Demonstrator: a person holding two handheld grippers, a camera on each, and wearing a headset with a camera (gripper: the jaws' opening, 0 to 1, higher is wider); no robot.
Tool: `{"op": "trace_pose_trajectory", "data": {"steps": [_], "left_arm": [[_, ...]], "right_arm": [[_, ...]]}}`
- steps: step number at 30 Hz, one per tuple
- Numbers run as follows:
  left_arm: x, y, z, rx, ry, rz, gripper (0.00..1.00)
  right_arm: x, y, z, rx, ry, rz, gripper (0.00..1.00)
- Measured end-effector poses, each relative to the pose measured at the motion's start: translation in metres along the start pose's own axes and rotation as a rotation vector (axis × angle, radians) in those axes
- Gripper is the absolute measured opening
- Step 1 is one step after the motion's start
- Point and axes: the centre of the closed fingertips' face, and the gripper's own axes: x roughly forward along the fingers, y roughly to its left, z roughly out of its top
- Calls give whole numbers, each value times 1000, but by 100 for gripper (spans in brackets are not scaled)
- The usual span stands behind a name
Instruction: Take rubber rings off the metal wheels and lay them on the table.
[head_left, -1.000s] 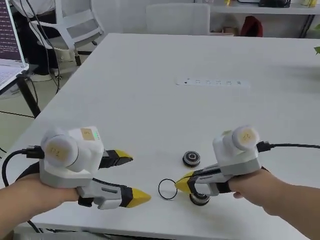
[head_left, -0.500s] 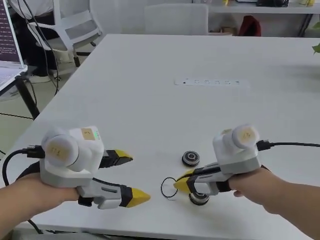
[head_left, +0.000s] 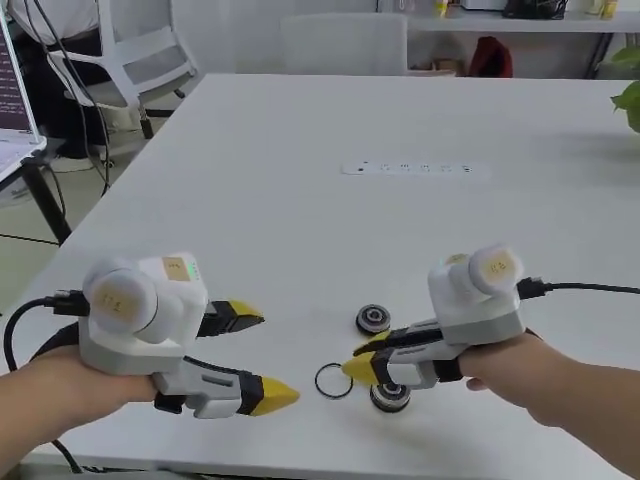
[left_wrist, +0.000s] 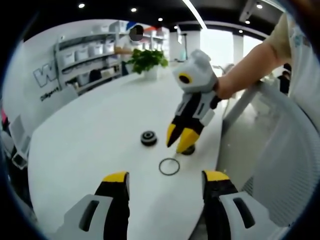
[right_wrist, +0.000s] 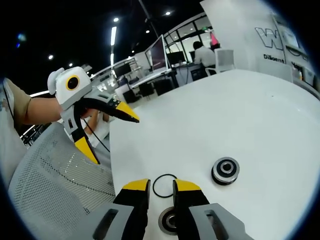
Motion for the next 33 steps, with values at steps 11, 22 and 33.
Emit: {"op": "trace_pose_trajectory", "data": {"steps": [11,22,33], "left_arm": [[10,-1,12,22,-2,-20,59],[24,-4,21,42,0,-45,59],[35,-7,26,47,2,-62,58]], "right_arm": [[-17,-1,9,1,-45,-13,22],[-34,-10,10,-13,-62,-33,25],[-47,-16,4,-19,-63,-47,26]]}}
